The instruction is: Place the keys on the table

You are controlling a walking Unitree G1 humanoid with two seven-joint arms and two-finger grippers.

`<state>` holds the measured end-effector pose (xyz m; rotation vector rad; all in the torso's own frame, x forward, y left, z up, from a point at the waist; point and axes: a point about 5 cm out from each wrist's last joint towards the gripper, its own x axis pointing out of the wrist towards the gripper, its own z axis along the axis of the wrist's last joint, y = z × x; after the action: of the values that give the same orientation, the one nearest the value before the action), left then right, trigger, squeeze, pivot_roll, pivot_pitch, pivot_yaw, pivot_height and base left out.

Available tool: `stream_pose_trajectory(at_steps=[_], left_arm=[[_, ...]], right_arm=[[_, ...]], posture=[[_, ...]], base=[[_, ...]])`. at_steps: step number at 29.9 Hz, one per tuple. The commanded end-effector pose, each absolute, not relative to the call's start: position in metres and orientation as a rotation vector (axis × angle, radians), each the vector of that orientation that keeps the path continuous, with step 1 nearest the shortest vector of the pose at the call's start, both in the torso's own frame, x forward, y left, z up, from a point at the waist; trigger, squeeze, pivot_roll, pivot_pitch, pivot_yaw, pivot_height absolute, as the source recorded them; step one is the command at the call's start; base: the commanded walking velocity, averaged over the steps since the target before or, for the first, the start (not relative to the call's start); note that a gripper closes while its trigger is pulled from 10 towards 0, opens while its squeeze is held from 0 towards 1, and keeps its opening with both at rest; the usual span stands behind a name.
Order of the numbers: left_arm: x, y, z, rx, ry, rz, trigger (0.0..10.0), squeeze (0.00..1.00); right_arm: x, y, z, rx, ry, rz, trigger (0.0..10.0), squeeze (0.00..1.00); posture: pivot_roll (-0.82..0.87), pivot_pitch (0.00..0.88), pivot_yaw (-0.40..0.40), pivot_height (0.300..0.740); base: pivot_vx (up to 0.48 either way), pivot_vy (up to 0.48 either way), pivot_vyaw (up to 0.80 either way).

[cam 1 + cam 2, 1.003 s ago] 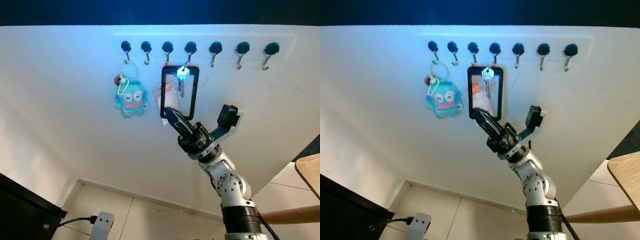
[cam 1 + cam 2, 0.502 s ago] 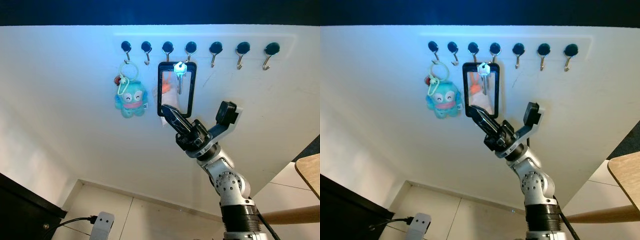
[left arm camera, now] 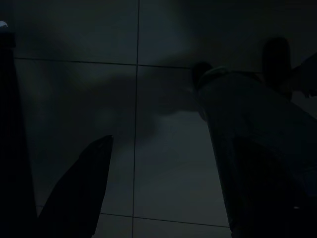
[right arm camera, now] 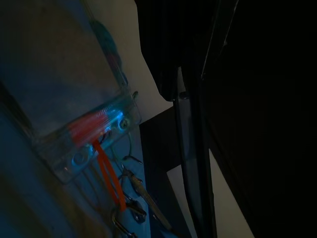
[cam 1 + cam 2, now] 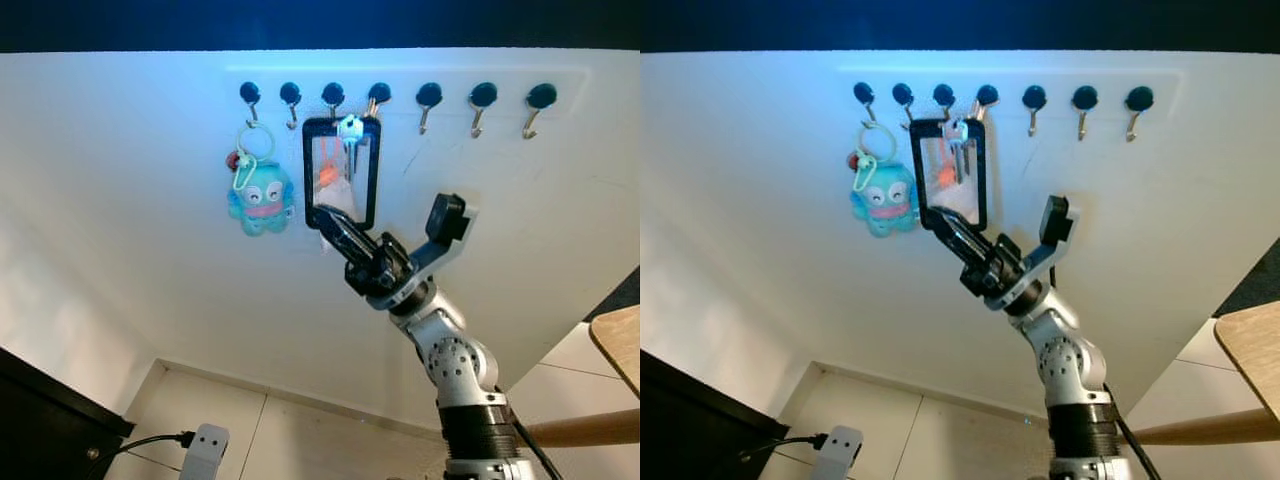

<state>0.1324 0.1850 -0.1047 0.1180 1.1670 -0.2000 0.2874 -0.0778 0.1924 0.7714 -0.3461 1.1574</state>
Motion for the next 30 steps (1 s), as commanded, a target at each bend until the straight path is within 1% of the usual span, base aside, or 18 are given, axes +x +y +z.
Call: stream_pose_trajectory(at_steps=[1, 14, 30], left_arm=[[0.117, 0.189, -0.109, 0.125, 1.231, -0.212, 10.0, 0.00], [0.117, 0.189, -0.109, 0.126, 1.231, -0.214, 10.0, 0.00], [0.117, 0.189, -0.109, 0.134, 1.230, -0.217, 10.0, 0.00]], right_arm=[[0.289, -0.075, 0.194, 0.778, -0.340, 1.139, 0.0, 0.00], [0.297, -0.075, 0.199, 0.791, -0.343, 1.076, 0.0, 0.00], [0.297, -0.080, 0.186, 0.792, -0.279, 1.041, 0.0, 0.00]], posture=[[-0.13, 0.067, 0.131, 0.740], [-0.13, 0.067, 0.131, 0.740], [-0.13, 0.067, 0.131, 0.740]], base=[[0.000, 0.000, 0.00], [0.000, 0.000, 0.00], [0.000, 0.000, 0.00]])
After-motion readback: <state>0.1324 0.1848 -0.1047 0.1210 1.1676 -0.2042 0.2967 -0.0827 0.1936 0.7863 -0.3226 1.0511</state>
